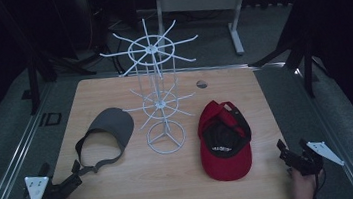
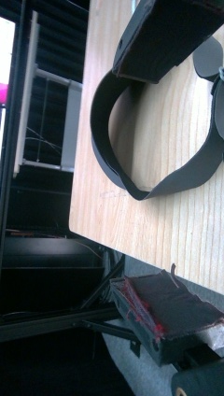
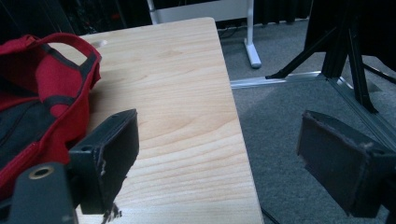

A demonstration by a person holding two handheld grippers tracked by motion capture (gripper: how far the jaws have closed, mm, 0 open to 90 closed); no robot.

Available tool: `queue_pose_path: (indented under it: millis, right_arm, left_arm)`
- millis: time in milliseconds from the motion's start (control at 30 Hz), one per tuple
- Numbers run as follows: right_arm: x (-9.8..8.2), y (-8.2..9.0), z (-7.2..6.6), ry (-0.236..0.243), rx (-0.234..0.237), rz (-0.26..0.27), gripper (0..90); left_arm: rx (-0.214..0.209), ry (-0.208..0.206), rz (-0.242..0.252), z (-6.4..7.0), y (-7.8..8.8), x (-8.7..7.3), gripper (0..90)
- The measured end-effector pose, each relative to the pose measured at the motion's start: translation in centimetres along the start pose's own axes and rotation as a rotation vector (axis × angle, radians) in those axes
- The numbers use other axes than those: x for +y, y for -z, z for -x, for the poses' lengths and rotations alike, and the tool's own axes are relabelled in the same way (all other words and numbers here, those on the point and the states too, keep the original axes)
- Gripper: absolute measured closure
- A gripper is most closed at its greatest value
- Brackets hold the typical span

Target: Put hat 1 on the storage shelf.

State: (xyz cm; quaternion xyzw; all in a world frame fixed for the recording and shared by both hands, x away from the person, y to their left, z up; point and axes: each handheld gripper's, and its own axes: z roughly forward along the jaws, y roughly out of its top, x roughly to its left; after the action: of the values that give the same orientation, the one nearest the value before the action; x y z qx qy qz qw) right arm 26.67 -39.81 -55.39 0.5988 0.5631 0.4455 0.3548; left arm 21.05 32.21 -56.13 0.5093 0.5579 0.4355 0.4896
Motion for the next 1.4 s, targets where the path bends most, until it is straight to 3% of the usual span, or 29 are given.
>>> queue_pose_path:
  millis: [100,267,333,367,467,500,600,700,733,867,933,967,1067,1133,1167,1233,1267,1400]
  right_arm:
    - [0.0,0.1,0.1,0.002,0.01,0.014,12.7]
    - [0.0,0.1,-0.4,0.034,0.007,-0.005,12.6]
    - [-0.1,0.2,-0.5,0.038,0.011,-0.025,12.6]
    - [0.0,0.3,-0.6,0.033,0.021,-0.056,12.6]
    - [0.2,0.4,-0.7,0.034,0.035,-0.077,12.5]
    - [0.7,0.4,-0.9,0.053,0.076,-0.111,12.6]
    - [1.6,0.6,-1.3,0.107,0.089,-0.149,12.6]
    - [2.3,0.7,-1.7,0.113,0.105,-0.164,12.5]
    - [2.8,0.6,-1.9,0.106,0.16,-0.179,12.5]
    - [3.5,0.5,-2.7,0.133,0.191,-0.193,12.2]
    - [3.9,0.2,-3.4,0.19,0.198,-0.217,11.6]
    - [4.5,-0.2,-4.1,0.215,0.235,-0.265,11.1]
    - [5.0,-0.5,-4.7,0.229,0.232,-0.284,11.5]
    - [5.4,-1.1,-5.2,0.216,0.283,-0.346,13.7]
    - [5.6,-1.5,-5.9,0.248,0.29,-0.362,13.3]
    - [5.7,-1.7,-6.3,0.258,0.291,-0.358,13.4]
    - [6.0,-2.3,-7.1,0.239,0.34,-0.355,14.1]
    - [6.5,-3.7,-8.1,0.254,0.323,-0.353,14.1]
  left_arm:
    - [-0.017,0.029,-0.015,0.1,-0.1,0.1,1.8]
    - [0.018,-0.016,-0.057,0.8,-0.1,0.3,1.7]
    - [0.023,-0.031,-0.055,1.0,0.0,0.4,1.8]
    - [0.014,-0.02,-0.043,1.1,0.2,0.5,1.8]
    - [0.003,0.003,-0.026,1.1,0.3,0.7,1.8]
    - [-0.007,0.016,-0.022,1.1,0.4,0.7,1.7]
    - [-0.024,0.015,-0.031,1.2,0.4,0.6,1.8]
    - [-0.043,0.024,-0.038,1.2,0.4,0.5,1.8]
    - [-0.048,0.031,-0.038,1.2,0.3,0.6,1.8]
    - [-0.076,0.066,-0.035,1.3,0.4,0.6,1.8]
    - [-0.096,0.084,-0.047,1.4,0.4,0.7,1.7]
    - [-0.103,0.081,-0.044,1.5,0.5,0.7,1.8]
    - [-0.104,0.059,-0.035,1.8,0.5,0.8,1.8]
    - [-0.108,0.055,-0.033,1.9,0.6,0.9,1.8]
    - [-0.109,0.058,-0.034,1.9,0.6,0.9,1.8]
    - [-0.123,0.088,-0.04,2.0,0.7,1.0,1.8]
    - [-0.123,0.096,-0.039,2.1,0.7,1.0,1.8]
    - [-0.135,0.102,-0.039,2.3,0.8,1.2,1.8]
